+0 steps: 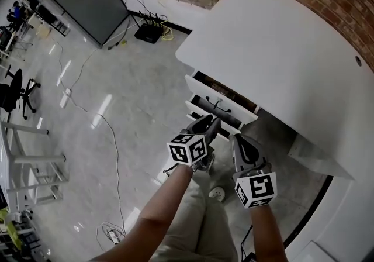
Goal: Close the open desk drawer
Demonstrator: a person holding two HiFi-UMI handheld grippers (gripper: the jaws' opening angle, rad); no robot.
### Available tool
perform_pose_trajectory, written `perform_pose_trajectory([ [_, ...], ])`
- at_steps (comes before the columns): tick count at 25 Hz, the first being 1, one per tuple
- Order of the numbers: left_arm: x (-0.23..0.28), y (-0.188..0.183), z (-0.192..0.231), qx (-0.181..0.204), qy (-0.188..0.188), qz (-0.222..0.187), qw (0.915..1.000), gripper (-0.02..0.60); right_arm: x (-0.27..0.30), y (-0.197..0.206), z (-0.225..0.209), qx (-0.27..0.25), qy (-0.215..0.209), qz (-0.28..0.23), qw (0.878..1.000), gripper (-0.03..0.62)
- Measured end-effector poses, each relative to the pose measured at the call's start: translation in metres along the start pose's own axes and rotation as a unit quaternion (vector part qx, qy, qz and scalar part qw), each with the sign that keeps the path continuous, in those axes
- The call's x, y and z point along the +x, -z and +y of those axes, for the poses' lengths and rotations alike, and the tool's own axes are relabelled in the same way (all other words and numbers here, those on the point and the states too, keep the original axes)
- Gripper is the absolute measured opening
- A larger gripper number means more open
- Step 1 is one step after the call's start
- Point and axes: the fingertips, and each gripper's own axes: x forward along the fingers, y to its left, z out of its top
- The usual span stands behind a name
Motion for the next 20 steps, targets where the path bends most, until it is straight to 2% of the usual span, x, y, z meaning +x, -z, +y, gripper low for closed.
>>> perform_pose_trajectory([
  [3, 0.02, 0.012, 0.022, -0.081, -0.012, 0.01, 0.9966, 0.13, 0.013, 0.007, -0.005, 0.011, 0.007, 0.005, 1.0, 0.012],
  [7, 0.047, 0.011, 0.033, -0.165, 0.005, 0.003, 0.9862, 0.13, 0.025, 0.014, -0.012, 0.025, 0.016, 0.013, 0.999, 0.012],
  [10, 0.061, 0.006, 0.04, -0.209, 0.015, -0.01, 0.9777, 0.13, 0.031, 0.021, -0.018, 0.03, 0.021, 0.021, 0.999, 0.012],
  [13, 0.069, 0.003, 0.041, -0.211, 0.016, -0.01, 0.9772, 0.13, 0.035, 0.03, -0.023, 0.033, 0.029, 0.03, 0.999, 0.012],
  [20, 0.073, 0.001, 0.038, -0.177, 0.003, -0.005, 0.9841, 0.117, 0.05, 0.044, -0.041, 0.029, 0.063, 0.061, 0.996, 0.012],
])
